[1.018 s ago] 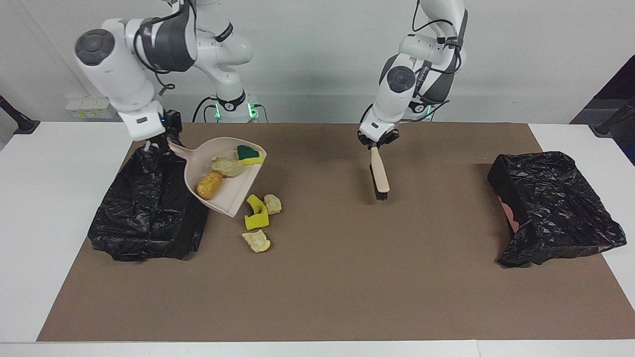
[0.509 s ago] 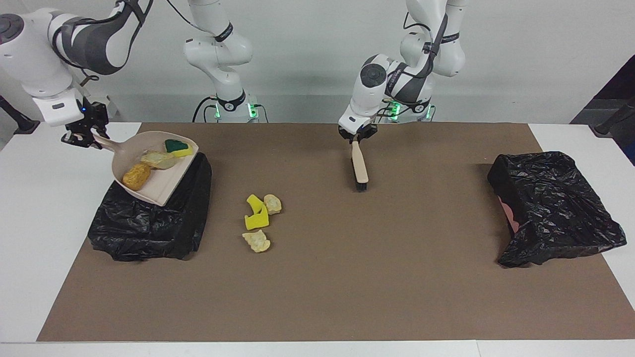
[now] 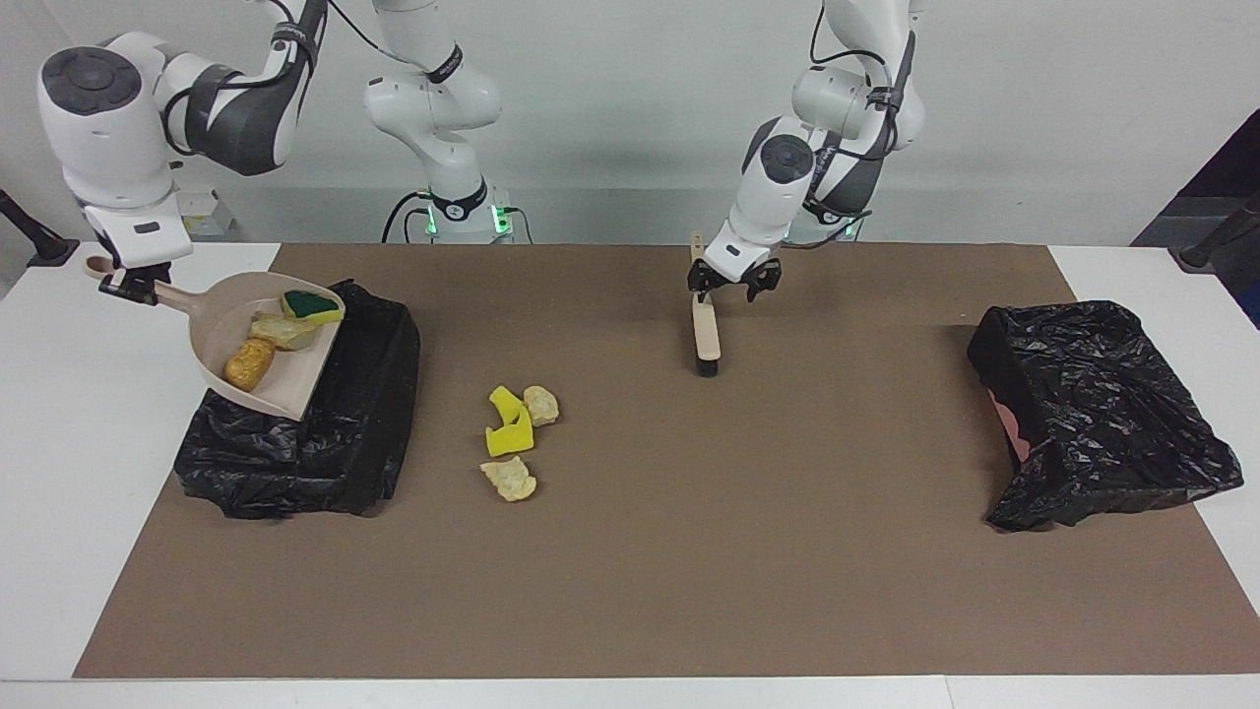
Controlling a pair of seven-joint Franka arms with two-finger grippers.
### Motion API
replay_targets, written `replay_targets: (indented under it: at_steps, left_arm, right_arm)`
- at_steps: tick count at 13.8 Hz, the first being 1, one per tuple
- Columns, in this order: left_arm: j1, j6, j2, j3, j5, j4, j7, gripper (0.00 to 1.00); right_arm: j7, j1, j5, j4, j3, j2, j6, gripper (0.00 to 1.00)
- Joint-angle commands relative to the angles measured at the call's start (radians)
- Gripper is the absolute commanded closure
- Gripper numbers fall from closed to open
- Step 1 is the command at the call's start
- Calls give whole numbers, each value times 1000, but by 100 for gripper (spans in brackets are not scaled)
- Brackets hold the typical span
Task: Sweep and dump trash in bin
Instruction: 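Tip the dustpan into the black bag with the right gripper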
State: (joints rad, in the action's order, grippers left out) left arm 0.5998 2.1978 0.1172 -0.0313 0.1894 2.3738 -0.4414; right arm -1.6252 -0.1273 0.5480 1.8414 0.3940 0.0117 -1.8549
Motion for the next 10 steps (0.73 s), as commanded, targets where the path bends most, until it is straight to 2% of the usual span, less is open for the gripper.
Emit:
replay_targets:
  at_steps: [1, 2, 6, 10]
  left_arm:
    - [-119, -65, -63, 7, -2, -118, 137, 0]
    - [-158, -91, -101, 7, -10, -177, 183, 0]
    - [-297, -206, -227, 8, -50, -414, 341, 0]
    - [-440, -292, -231, 7, -61, -539, 475, 0]
  right_arm:
    - [48, 1, 163, 74, -82, 57, -20, 100]
    - [71, 3, 202, 82, -115, 68, -6, 100]
    - [77, 2, 282, 101, -156, 82, -13, 100]
    - [88, -2, 334, 91, -188, 80, 3, 100]
